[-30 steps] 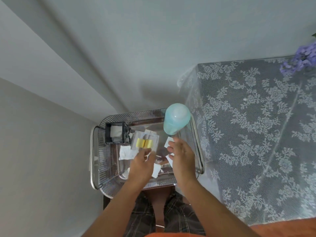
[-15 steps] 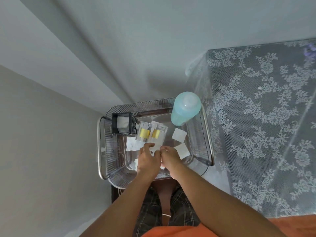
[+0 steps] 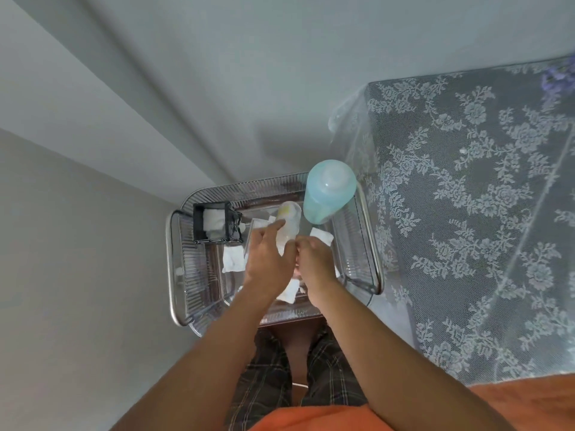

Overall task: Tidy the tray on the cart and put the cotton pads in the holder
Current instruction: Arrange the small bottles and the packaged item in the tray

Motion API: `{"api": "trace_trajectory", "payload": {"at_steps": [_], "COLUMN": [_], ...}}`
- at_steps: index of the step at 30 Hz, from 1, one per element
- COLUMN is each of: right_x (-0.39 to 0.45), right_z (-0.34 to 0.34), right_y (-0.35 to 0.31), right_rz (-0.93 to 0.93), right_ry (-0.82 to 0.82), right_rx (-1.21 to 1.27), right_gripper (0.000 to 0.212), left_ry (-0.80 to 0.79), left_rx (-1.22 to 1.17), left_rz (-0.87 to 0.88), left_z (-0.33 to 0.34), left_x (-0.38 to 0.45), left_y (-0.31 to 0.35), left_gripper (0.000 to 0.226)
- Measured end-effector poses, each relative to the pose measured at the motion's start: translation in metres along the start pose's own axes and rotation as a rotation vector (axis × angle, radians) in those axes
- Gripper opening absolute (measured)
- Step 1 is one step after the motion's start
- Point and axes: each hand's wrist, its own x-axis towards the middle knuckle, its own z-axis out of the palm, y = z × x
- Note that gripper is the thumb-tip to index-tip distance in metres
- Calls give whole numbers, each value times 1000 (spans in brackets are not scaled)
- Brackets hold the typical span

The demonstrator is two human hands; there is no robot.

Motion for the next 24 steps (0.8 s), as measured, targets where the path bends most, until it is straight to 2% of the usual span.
{"api": "trace_trajectory", "payload": {"at_steps": [4, 8, 10, 13, 18, 21, 24], "right_x": [2, 11, 15, 20, 34, 35, 30], "right_z": [6, 12, 13, 11, 6, 11, 20], "right_y": [-16, -26, -27, -21, 2, 14, 25], "right_rz": [-39, 7, 19, 47, 233, 283, 243], "right_ry": [34, -23, -35, -45, -90, -178, -196], "right_rx": [46, 173, 206, 220, 207, 70, -54], "right_gripper": [28, 30, 39, 40, 25, 36, 38], "left_ry": [-48, -98, -93, -42, 0, 0, -28], "left_rx": [72, 146, 109, 27, 82, 131, 99], "left_rz": [43, 54, 73, 82, -76, -212, -319], "left_z": [-7, -15, -19, -23, -15, -8, -4], "left_x": [32, 57, 61, 49, 6, -9, -13], "left_y": [14, 21, 22, 14, -18, -34, -43], "left_gripper": [46, 48, 48, 42, 40, 47, 56]}}
